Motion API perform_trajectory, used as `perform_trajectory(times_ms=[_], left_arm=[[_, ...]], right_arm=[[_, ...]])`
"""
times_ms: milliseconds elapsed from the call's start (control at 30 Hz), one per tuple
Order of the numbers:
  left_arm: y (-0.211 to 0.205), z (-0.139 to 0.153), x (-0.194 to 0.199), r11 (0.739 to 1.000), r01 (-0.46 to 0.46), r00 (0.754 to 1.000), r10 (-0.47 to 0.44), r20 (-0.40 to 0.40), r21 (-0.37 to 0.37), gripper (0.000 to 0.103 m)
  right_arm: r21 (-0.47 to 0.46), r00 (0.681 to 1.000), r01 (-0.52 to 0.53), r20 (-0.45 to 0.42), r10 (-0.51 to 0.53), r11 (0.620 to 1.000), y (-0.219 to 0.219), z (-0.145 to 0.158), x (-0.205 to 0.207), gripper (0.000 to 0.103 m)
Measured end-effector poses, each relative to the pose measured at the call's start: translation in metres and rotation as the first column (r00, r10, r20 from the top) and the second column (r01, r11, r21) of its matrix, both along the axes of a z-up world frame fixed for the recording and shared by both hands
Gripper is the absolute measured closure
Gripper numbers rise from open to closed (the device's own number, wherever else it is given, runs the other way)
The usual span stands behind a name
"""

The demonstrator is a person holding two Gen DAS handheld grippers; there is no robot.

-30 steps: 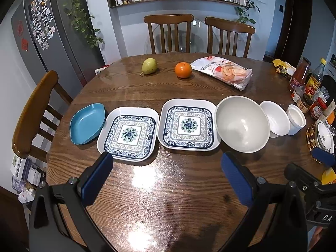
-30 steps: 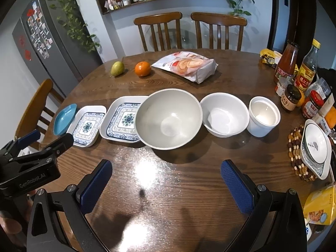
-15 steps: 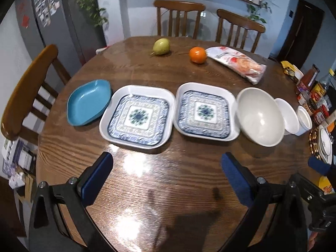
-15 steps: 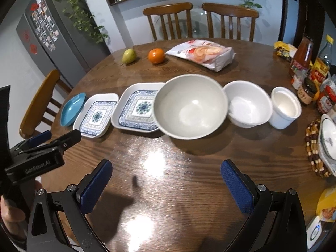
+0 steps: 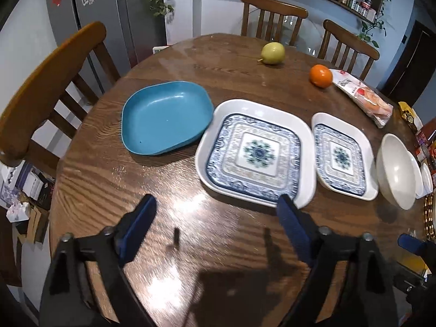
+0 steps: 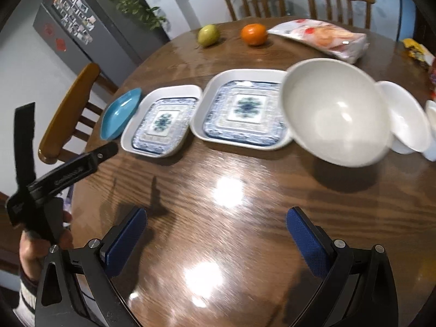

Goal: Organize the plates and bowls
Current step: 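Move the left tool toward the larger patterned square plate, fingers open, then close the left tool on the rim of the larger square plate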

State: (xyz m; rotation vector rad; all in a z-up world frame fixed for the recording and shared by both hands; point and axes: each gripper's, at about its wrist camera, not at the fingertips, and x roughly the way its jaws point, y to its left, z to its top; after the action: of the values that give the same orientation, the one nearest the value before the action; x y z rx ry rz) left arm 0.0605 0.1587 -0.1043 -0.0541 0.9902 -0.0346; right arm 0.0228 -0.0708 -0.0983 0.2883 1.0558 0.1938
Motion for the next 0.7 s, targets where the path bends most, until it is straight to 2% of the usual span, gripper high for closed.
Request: perform_trajectory(times_ms=[67, 100, 167, 233, 300, 367, 467, 567, 700], left_arm=[[0.008, -0.006, 0.007, 1.0, -0.009, 1.0, 0.009, 0.002, 0.008, 0.031], [0.011, -0.008, 0.01, 1.0, -0.01, 1.0, 0.01, 0.007, 0.008, 0.033], [0.018, -0.012, 0.018, 1.0, -0.002, 1.0, 0.002, 0.003, -0.015, 0.035], [0.024, -0.018, 0.025, 1.0, 0.0, 1.0, -0.001, -0.008, -0.03, 0.038], [0.028, -0.025, 0.032, 1.0, 0.002, 1.0, -0.003, -0.021, -0.028, 0.041], [0.031, -0.031, 0.039, 0.999, 0.009, 0.999, -0.01, -0.038, -0.033, 0.046], [0.033, -0.039, 0.047, 0.999, 0.016, 0.998, -0.018, -0.053, -0.041, 0.052], [0.034, -0.044, 0.053, 0.997, 0.029, 0.997, -0.034, -0.068, -0.065, 0.06], [0.034, -0.043, 0.06, 0.997, 0.055, 0.997, -0.059, -0.059, -0.057, 0.068]], right_arm=[[0.009, 1.0, -0.001, -0.004, 0.001, 1.0, 0.009, -0.006, 0.011, 0.002], [0.02, 1.0, 0.004, -0.01, -0.004, 1.0, 0.012, -0.01, 0.018, 0.01], [0.046, 1.0, 0.016, -0.022, -0.015, 0.999, 0.016, -0.015, 0.026, 0.019], [0.071, 0.999, 0.029, -0.042, -0.026, 0.997, 0.019, -0.023, 0.035, 0.021], [0.098, 0.997, 0.041, -0.067, -0.035, 0.994, 0.022, -0.032, 0.045, 0.032], [0.119, 0.996, 0.047, -0.085, -0.037, 0.992, 0.026, -0.038, 0.055, 0.038], [0.118, 0.995, 0.047, -0.098, -0.036, 0.992, 0.035, -0.044, 0.068, 0.041], [0.109, 0.996, 0.049, -0.086, -0.04, 0.993, 0.042, -0.046, 0.077, 0.049], [0.104, 0.995, 0.062, -0.08, -0.054, 0.993, 0.051, -0.046, 0.091, 0.057]])
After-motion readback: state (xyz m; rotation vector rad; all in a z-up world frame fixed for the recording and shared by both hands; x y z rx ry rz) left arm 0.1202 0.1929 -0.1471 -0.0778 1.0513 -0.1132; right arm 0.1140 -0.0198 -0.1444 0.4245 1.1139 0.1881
